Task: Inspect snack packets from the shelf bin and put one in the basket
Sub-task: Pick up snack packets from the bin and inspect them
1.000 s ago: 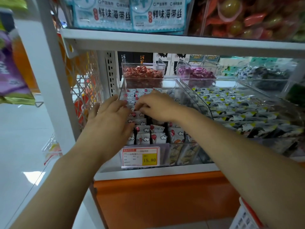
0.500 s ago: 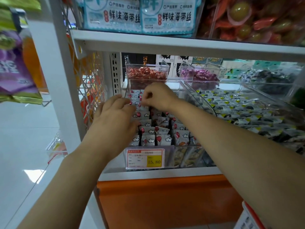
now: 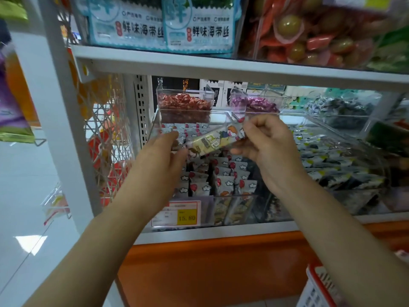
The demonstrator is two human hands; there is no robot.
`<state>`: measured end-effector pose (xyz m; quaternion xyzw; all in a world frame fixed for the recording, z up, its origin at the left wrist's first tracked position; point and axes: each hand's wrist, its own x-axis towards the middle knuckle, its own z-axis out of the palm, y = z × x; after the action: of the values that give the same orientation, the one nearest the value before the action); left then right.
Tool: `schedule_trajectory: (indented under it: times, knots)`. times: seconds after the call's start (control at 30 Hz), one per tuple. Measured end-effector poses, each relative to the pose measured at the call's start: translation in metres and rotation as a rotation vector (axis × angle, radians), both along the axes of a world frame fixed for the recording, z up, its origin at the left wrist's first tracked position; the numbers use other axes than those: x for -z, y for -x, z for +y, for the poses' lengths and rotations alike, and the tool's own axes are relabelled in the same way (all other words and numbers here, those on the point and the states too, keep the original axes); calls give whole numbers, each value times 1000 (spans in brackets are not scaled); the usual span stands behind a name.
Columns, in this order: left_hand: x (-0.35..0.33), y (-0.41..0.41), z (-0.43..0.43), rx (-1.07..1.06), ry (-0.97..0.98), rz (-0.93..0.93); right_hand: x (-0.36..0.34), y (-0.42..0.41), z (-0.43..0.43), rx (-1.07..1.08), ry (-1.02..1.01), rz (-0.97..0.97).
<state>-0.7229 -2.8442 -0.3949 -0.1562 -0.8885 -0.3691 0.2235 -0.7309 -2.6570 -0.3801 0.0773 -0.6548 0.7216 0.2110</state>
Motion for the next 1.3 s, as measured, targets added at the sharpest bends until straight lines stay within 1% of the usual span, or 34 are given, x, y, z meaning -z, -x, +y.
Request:
schedule_trajectory:
  times: [0.07, 0.17, 0.3, 0.4, 0.57, 0.7, 0.83, 0.93, 1.0, 1.1, 1.17, 1.3]
  knots:
    - [1, -1, 6, 72, -86, -79, 3, -7, 6, -59, 89, -58]
    - [2, -3, 10, 115, -257, -158, 5, -13, 12, -109, 117, -129]
    - [3, -4, 11, 142, -429, -221, 5, -18, 21, -102, 32, -152]
    - [1, -7, 13, 177, -590, -311, 6, -19, 25, -97, 25, -160]
    - [0, -8, 13, 301, -918, -499, 8, -18, 25, -160, 149, -216]
    - [-2, -8, 14, 336, -1062, -547, 10, -16, 22, -214, 206, -324]
    - [-4, -8, 14, 332, -1141, -567, 10, -15, 23, -277, 225, -371]
    - [-5, -7, 13, 361, -1150, -573, 10, -15, 24, -292, 280, -382]
    - [-5, -7, 11, 382, -1127, -571, 10, -15, 24, -254, 258, -324]
    - [-6, -7, 9, 389, -1093, -543, 12, -16, 22, -169, 154, -169]
    - [-5, -7, 9, 393, -1064, -525, 14, -16, 23, -136, 123, -94]
    - [-3, -8, 9, 375, -963, -523, 16, -16, 24, -137, 68, -28]
